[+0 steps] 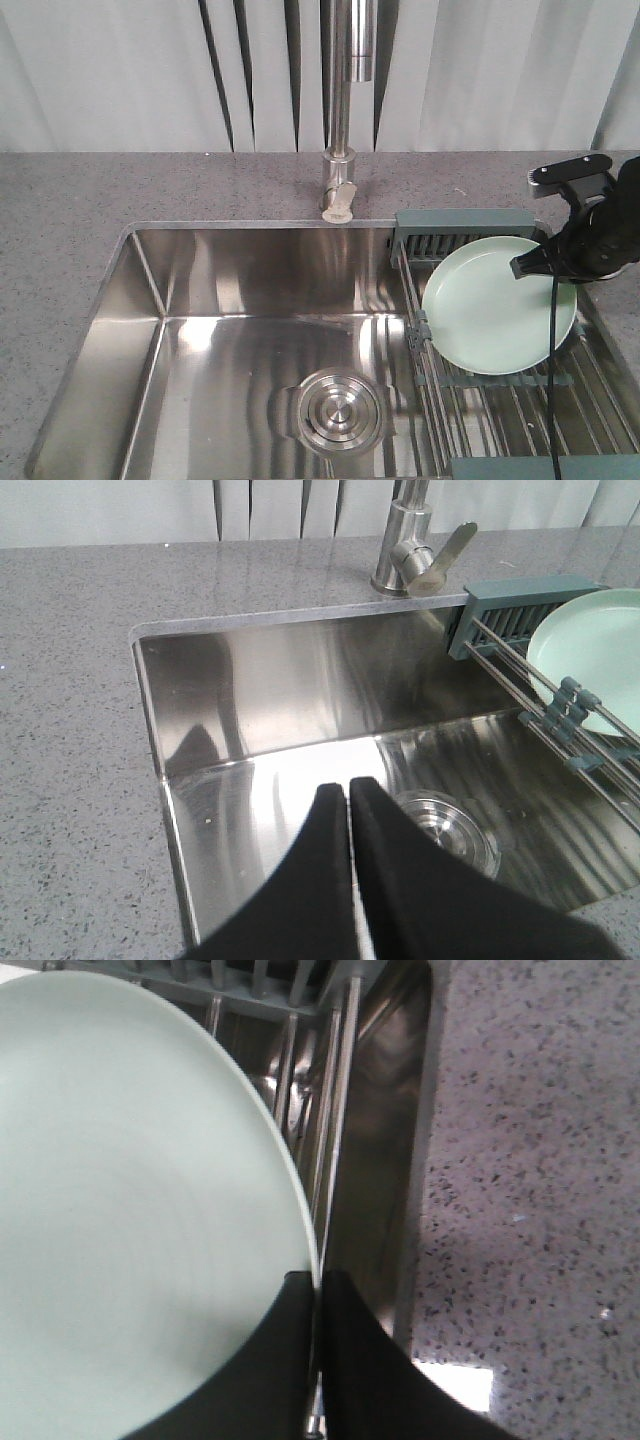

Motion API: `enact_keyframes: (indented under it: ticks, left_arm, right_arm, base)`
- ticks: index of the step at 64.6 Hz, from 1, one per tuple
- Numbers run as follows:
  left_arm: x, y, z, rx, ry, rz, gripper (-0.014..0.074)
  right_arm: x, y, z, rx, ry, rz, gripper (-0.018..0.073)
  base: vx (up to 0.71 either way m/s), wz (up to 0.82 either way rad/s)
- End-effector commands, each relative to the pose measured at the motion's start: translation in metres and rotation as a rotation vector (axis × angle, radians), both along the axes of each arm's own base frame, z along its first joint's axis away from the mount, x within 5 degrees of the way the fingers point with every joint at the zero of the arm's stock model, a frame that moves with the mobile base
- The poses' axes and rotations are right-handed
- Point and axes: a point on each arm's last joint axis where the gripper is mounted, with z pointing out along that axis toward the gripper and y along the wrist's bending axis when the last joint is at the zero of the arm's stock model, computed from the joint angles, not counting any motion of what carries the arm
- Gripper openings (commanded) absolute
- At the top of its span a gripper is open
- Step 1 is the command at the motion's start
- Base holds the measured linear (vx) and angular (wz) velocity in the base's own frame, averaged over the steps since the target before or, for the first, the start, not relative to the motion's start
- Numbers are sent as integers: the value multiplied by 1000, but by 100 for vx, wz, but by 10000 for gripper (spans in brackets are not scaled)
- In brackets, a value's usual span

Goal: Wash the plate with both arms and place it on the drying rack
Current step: 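Lower the plate onto the drying rack and open the right gripper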

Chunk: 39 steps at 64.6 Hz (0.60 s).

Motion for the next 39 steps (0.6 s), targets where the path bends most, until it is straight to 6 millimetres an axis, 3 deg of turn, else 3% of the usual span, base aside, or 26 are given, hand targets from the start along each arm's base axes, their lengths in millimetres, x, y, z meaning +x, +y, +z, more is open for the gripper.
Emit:
enact_keyframes:
  ticks: [1,23,39]
  left_arm:
    - [3,1,13,-32,-61,24,-6]
    - [3,1,13,-32,-61,24,-6]
    - [3,1,13,-32,-61,24,-6]
  right_arm:
    - [7,1,21,-1,-107,27,-1]
    - [7,1,20,-3,-108,31,62]
    - [7,-1,21,-18,-112,34,325]
  base:
    - [0,0]
    - [0,0]
    - [0,0]
